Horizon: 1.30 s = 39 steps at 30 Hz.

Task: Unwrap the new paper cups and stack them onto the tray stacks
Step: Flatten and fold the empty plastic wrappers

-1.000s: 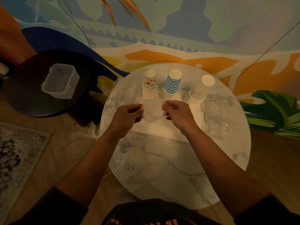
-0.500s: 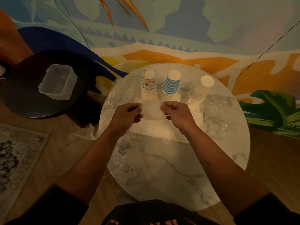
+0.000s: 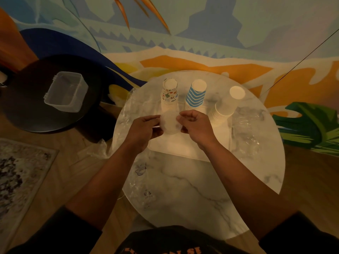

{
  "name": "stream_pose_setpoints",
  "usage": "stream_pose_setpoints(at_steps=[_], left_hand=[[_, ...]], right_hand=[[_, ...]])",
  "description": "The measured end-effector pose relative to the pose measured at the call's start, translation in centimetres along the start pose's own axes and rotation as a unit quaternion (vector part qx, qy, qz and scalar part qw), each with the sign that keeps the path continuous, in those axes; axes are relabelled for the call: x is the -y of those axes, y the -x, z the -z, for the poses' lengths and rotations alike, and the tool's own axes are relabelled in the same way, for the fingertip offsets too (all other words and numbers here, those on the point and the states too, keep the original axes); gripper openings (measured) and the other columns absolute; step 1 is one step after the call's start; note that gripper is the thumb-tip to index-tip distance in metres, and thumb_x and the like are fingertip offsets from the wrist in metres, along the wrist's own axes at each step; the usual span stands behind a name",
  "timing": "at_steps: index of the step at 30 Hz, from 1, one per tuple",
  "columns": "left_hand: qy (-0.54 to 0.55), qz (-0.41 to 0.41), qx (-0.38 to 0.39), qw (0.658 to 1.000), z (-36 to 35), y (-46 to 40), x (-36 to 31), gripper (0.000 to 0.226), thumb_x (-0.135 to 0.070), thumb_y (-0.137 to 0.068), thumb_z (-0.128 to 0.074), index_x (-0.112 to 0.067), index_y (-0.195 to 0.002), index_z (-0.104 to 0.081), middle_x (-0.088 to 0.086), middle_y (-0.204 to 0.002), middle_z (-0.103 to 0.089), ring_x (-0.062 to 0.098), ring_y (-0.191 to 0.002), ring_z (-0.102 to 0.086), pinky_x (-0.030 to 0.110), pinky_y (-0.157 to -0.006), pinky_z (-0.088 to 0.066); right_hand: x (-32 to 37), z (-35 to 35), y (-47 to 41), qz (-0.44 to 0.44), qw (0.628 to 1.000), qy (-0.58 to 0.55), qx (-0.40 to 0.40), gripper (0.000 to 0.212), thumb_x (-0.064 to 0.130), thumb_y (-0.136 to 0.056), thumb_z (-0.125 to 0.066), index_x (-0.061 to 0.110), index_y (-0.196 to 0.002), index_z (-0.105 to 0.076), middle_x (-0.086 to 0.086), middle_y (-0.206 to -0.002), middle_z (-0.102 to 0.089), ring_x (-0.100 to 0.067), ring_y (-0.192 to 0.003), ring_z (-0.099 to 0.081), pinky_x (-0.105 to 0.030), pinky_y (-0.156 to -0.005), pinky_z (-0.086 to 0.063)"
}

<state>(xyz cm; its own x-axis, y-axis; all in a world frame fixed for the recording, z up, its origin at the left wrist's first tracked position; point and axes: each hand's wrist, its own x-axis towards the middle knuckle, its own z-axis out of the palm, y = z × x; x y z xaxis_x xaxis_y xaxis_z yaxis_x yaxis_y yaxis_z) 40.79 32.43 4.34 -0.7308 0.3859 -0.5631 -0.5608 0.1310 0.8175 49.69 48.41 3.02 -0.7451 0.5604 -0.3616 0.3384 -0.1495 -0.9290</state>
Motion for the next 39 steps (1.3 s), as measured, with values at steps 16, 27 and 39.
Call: stream_pose_setpoints(at_steps=[16, 27, 39], left_hand=[[-0.248, -0.161, -0.078, 0.952, 0.6, -2.4, 1.1, 0.031, -0.013, -0.093, -0.072, -0.007, -0.123, -0.069, 0.004, -0.101, -0.073, 0.012, -0.077, -0.072, 0.020, -0.064, -0.059], [-0.305, -0.156, -0.078, 0.936, 0.6, -3.5, 2.0, 0.030, -0.017, -0.094, -0.071, -0.009, -0.123, -0.070, 0.003, -0.098, -0.072, 0.019, -0.073, -0.072, 0.034, -0.065, -0.063], [-0.294, -0.134, -0.077, 0.943, 0.2, -4.0, 2.1, 0.030, -0.015, -0.095, -0.070, -0.009, -0.124, -0.070, 0.002, -0.096, -0.070, 0.021, -0.075, -0.072, 0.037, -0.068, -0.064]], right_hand=[[-1.7, -1.0, -1.9, 0.050, 0.992, 0.116, -0.020, 0.018, 0.026, -0.088, -0.078, 0.017, -0.102, -0.074, 0.000, -0.080, -0.076, -0.012, -0.070, -0.071, -0.032, -0.076, -0.060], [-3.4, -1.5, -2.9, 0.058, 0.980, 0.187, -0.038, 0.019, 0.031, -0.088, -0.077, 0.017, -0.100, -0.075, 0.005, -0.086, -0.072, -0.016, -0.079, -0.071, -0.037, -0.083, -0.059], [-3.8, -1.4, -3.0, 0.047, 0.986, 0.158, -0.027, 0.020, 0.031, -0.092, -0.073, 0.016, -0.106, -0.073, 0.001, -0.084, -0.074, -0.015, -0.068, -0.071, -0.029, -0.075, -0.057]])
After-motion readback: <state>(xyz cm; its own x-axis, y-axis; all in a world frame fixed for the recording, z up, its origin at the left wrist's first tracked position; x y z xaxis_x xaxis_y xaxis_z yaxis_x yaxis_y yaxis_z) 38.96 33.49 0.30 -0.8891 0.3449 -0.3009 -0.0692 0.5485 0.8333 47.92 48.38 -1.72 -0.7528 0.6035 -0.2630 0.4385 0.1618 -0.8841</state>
